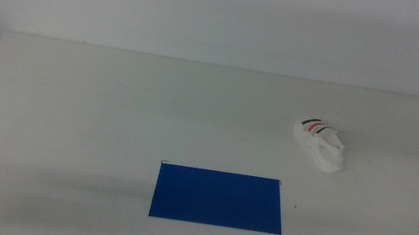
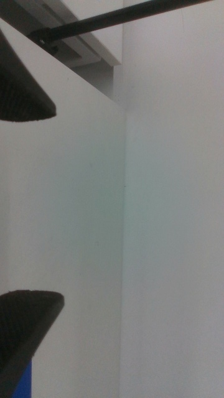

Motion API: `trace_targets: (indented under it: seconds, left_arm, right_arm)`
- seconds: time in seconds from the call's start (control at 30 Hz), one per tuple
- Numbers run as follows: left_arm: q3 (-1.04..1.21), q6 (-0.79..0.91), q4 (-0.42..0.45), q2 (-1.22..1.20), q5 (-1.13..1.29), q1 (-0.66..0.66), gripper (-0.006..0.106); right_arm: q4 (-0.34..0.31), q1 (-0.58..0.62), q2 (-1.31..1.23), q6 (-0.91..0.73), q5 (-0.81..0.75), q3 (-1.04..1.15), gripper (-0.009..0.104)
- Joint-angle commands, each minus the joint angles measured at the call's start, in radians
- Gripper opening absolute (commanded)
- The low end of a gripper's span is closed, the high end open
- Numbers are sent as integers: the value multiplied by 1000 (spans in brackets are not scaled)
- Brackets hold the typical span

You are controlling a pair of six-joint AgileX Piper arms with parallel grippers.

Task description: Use one arm to grab the shoe from the table and place it on the mat.

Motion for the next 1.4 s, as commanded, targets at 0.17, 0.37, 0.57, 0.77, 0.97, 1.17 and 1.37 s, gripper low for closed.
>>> trace_targets:
  seconds: [0.17,0.37,0.57,0.77,0.97,1.17,1.37]
  left_arm:
    - [9,-6,0,-14,-76,-3,92]
    - [9,-6,0,-14,-76,-3,92]
    - [9,-6,0,-14,-76,-3,92]
    - [9,-6,0,-14,-76,-3,92]
    - [9,-6,0,-14,-76,-3,92]
    - [9,-6,0,-14,-76,-3,92]
    - [9,-7,0,-14,-76,-3,92]
  right_arm:
    - [-40,97,329,11,109,-379,80]
    - [-56,163,555,1,169,-585,80]
    - [-6,184,741,-106,241,-760,78]
    - [42,205,869,-192,276,-854,75]
    - [75,210,933,-223,264,-854,71]
    - [74,210,993,-226,249,-854,68]
    - [71,210,1011,-225,249,-854,36]
